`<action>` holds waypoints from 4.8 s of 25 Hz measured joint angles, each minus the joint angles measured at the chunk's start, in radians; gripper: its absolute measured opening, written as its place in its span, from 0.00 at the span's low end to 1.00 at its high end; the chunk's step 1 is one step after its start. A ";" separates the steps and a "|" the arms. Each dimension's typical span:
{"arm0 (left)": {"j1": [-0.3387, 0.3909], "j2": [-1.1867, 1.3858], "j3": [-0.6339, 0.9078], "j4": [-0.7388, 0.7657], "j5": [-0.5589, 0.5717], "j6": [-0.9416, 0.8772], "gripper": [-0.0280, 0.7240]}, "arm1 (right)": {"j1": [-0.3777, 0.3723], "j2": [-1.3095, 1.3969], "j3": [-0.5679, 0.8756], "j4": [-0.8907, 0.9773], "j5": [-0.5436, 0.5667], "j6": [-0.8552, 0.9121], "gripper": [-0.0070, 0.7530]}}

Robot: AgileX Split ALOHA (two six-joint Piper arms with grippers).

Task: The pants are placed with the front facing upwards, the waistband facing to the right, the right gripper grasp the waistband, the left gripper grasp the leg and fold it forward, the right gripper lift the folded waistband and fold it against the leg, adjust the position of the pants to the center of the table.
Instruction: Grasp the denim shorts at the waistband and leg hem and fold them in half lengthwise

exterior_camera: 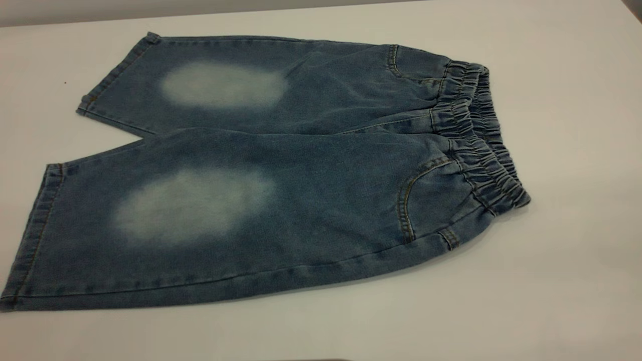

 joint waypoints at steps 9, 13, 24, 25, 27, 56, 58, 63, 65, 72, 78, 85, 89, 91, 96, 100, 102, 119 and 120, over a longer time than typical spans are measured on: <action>0.000 0.000 0.000 0.000 0.000 0.000 0.65 | 0.000 0.000 0.000 0.000 0.000 0.000 0.47; 0.000 0.000 0.000 0.000 0.000 0.000 0.65 | 0.000 0.000 0.000 0.000 0.000 0.000 0.47; 0.000 0.000 0.000 0.000 0.000 -0.001 0.65 | 0.000 0.000 0.000 0.000 0.000 0.000 0.47; 0.000 0.000 0.000 0.000 0.000 -0.001 0.65 | 0.000 0.000 0.000 0.000 0.000 0.000 0.47; 0.000 0.000 0.000 0.000 0.000 -0.001 0.65 | 0.000 0.000 0.000 0.000 0.000 0.000 0.47; 0.000 0.116 -0.051 0.000 -0.064 0.025 0.62 | 0.000 0.227 -0.013 0.144 -0.068 0.013 0.51; 0.000 0.204 -0.077 -0.005 -0.097 0.057 0.61 | 0.000 0.309 -0.021 0.179 -0.120 -0.017 0.56; 0.000 0.472 -0.129 -0.048 -0.197 0.113 0.61 | 0.000 0.521 -0.022 0.282 -0.265 -0.101 0.68; 0.000 0.579 -0.148 -0.086 -0.234 0.160 0.61 | 0.000 0.606 -0.022 0.342 -0.304 -0.131 0.71; 0.000 0.912 -0.171 -0.254 -0.344 0.383 0.72 | 0.000 0.937 -0.022 0.608 -0.432 -0.317 0.72; 0.000 1.142 -0.174 -0.361 -0.438 0.488 0.77 | 0.000 1.216 -0.024 0.820 -0.561 -0.528 0.72; -0.059 1.341 -0.179 -0.371 -0.571 0.531 0.78 | 0.000 1.504 -0.031 1.231 -0.627 -0.926 0.72; -0.142 1.448 -0.179 -0.375 -0.613 0.551 0.78 | 0.000 1.655 -0.034 1.509 -0.632 -1.198 0.72; -0.179 1.490 -0.179 -0.376 -0.634 0.555 0.78 | 0.000 1.719 -0.038 1.616 -0.618 -1.306 0.72; -0.238 1.562 -0.181 -0.381 -0.677 0.556 0.78 | 0.000 1.876 -0.048 1.786 -0.569 -1.480 0.72; -0.242 1.587 -0.182 -0.382 -0.685 0.558 0.78 | 0.000 1.975 -0.079 1.806 -0.582 -1.514 0.72; -0.242 1.588 -0.184 -0.382 -0.687 0.560 0.78 | 0.000 2.011 -0.105 1.807 -0.582 -1.531 0.72; -0.242 1.588 -0.187 -0.380 -0.691 0.561 0.78 | -0.002 2.116 -0.202 1.818 -0.528 -1.609 0.67; -0.242 1.588 -0.187 -0.374 -0.691 0.561 0.78 | -0.002 2.116 -0.202 1.818 -0.528 -1.611 0.65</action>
